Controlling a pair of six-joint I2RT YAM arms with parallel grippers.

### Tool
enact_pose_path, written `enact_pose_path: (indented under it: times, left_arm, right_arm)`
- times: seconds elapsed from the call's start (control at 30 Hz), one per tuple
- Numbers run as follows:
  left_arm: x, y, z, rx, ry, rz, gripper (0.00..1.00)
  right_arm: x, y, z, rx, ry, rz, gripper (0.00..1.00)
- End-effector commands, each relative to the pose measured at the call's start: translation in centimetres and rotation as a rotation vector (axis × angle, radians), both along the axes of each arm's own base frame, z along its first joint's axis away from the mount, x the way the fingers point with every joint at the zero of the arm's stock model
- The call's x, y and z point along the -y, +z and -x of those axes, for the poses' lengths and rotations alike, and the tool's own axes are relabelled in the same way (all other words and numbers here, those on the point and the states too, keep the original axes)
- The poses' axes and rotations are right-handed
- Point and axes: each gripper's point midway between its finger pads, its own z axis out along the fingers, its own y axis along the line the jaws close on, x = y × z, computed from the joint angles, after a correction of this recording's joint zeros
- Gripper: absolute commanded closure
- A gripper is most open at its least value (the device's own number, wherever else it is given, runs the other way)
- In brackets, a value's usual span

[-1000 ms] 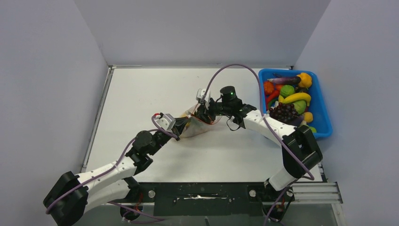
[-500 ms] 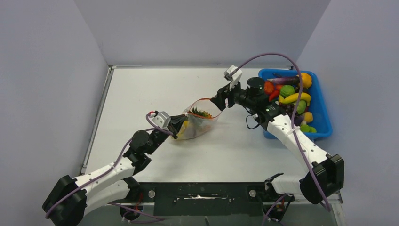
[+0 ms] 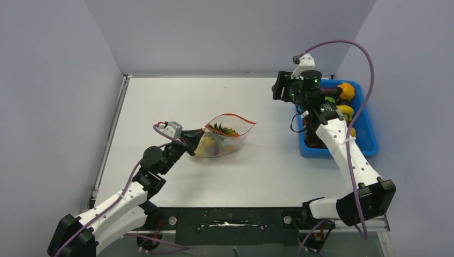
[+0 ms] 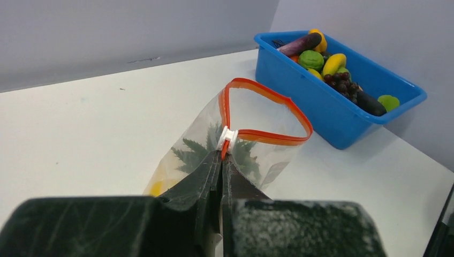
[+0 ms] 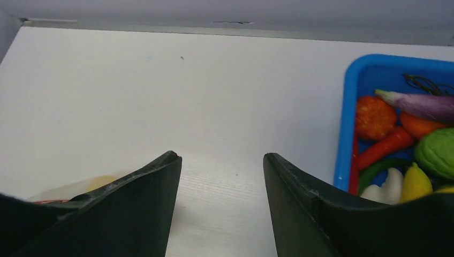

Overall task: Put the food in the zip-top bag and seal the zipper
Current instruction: Pick up the fake fruit from the bin.

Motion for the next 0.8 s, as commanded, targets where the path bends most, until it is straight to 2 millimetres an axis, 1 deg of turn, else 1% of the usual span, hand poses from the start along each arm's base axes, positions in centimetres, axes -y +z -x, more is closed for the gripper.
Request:
enact_pose_path:
  times: [0.0,0.03,0.07,0.23,0.33,0.43,0.53,0.6,0.63,0.7,0.77]
  left_arm:
    - [0.4,2.9,1.2,0.03,-0.086,0.049,1.0]
    - [0.5,2.8,1.4,0.026,-0.105,0.044,1.0]
    - [0.6,2.8,1.7,0.023,-0.123,0.039,1.0]
    - [1.1,3.0,3.2,0.024,-0.211,0.012,1.0]
    - [1.5,2.9,4.2,0.025,-0.269,0.001,1.0]
    - [2.0,3.1,4.8,0.028,-0.32,-0.012,1.0]
    - [2.0,3.2,4.7,0.016,-0.322,-0.018,1.0]
    - [1.9,3.1,4.5,0.001,-0.315,-0.025,1.0]
    - [1.9,3.1,4.5,-0.006,-0.313,-0.027,1.0]
    - [2.4,2.8,5.4,0.019,-0.38,-0.073,1.0]
    - [2.4,2.6,5.7,0.028,-0.392,-0.092,1.0]
  right_arm:
    - [5.9,-1.1,-0.7,-0.063,-0.208,-0.019,0.42]
    - [7.3,-1.4,-0.9,-0.077,-0.248,-0.02,0.43]
    - [9.1,-1.7,-1.1,-0.091,-0.299,-0.019,0.44]
    - [15.7,-3.4,-1.2,-0.136,-0.503,-0.002,0.46]
    - [19.0,-4.9,-1.1,-0.17,-0.597,-0.003,0.48]
    - [22.1,-6.1,-0.4,-0.215,-0.719,0.008,0.5]
    - [23.8,-6.7,0.5,-0.237,-0.828,-0.027,0.49]
    - [24.3,-7.2,1.3,-0.265,-0.913,-0.083,0.47]
    - [24.4,-7.6,1.8,-0.284,-0.949,-0.107,0.47]
    - [24.5,-8.5,2.7,-0.323,-1.011,-0.156,0.46]
    - [24.3,-9.5,3.3,-0.359,-1.042,-0.203,0.44]
